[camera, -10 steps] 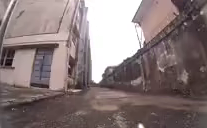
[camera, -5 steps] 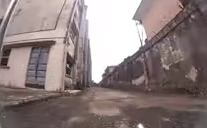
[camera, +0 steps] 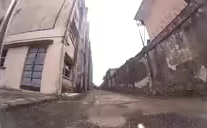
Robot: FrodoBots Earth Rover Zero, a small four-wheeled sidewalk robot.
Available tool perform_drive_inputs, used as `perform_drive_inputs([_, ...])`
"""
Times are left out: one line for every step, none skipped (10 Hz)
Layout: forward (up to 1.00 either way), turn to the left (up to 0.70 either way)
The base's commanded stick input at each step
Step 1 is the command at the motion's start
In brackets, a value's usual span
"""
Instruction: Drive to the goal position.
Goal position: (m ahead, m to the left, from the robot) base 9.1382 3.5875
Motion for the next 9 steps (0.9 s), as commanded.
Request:
perform_drive_inputs([0.85, 0.0])
perform_drive_inputs([0.85, 0.0])
perform_drive_inputs([0.85, 0.0])
perform_drive_inputs([0.85, 0.0])
perform_drive_inputs([0.85, 0.0])
perform_drive_inputs([0.85, 0.0])
perform_drive_inputs([0.83, 0.0])
perform_drive_inputs([0.82, 0.0])
perform_drive_inputs([0.82, 0.0])
